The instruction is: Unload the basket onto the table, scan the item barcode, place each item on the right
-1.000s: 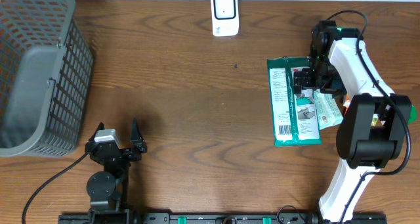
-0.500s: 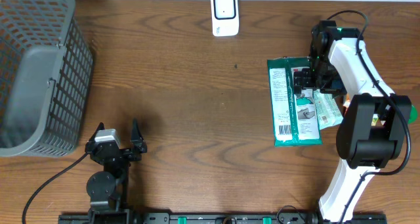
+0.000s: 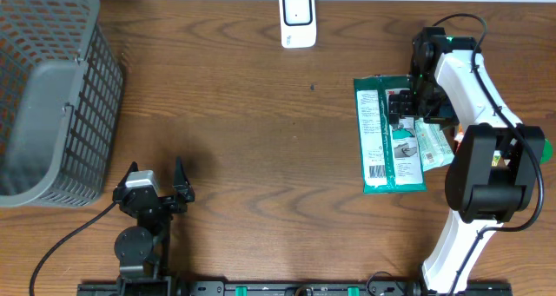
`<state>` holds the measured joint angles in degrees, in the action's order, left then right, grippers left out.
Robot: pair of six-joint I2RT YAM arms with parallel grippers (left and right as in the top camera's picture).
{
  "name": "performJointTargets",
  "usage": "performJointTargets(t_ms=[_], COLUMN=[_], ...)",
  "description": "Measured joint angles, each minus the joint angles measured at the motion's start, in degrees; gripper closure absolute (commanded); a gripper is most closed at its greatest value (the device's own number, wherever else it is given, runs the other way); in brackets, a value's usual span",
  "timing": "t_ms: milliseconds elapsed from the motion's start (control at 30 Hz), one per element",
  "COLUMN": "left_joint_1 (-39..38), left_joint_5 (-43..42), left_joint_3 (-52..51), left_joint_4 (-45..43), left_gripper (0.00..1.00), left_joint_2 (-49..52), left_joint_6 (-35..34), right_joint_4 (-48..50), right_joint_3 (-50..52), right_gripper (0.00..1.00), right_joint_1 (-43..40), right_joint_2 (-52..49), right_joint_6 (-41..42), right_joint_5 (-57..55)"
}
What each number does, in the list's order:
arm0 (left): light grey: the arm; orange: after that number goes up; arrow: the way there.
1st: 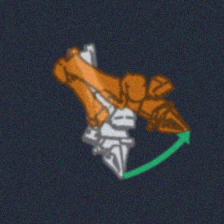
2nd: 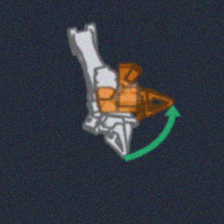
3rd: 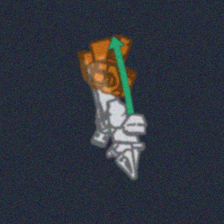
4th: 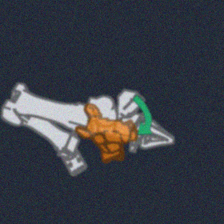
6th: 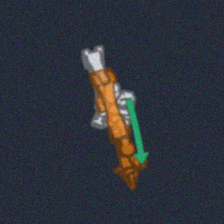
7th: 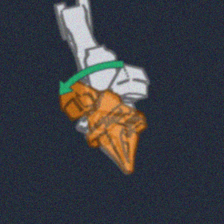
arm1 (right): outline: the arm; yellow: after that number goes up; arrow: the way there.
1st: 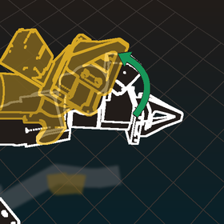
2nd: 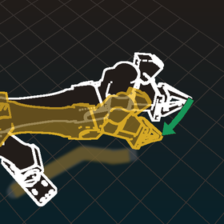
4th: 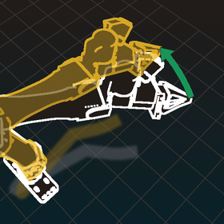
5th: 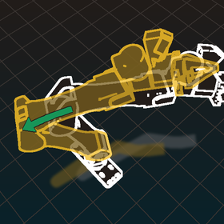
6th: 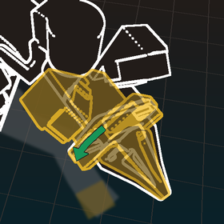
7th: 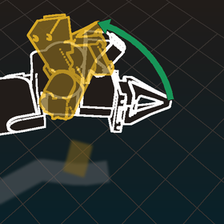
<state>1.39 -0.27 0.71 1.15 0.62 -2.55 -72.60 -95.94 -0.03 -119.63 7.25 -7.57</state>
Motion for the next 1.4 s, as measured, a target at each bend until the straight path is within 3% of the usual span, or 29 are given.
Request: performJointTargets(t_ms=[1400], left_joint_1=[0.0], left_joint_5=[0.0], left_joint_3=[0.0], left_joint_4=[0.0], left_gripper=[0.12], left_joint_2=[0.0], left_joint_6=[0.0], right_joint_4=[0.0], right_joint_3=[0.0], right_gripper=[0.01], right_joint_1=[2.1], right_joint_2=[3.4], right_joint_6=[0.0], right_joint_5=[-0.1])
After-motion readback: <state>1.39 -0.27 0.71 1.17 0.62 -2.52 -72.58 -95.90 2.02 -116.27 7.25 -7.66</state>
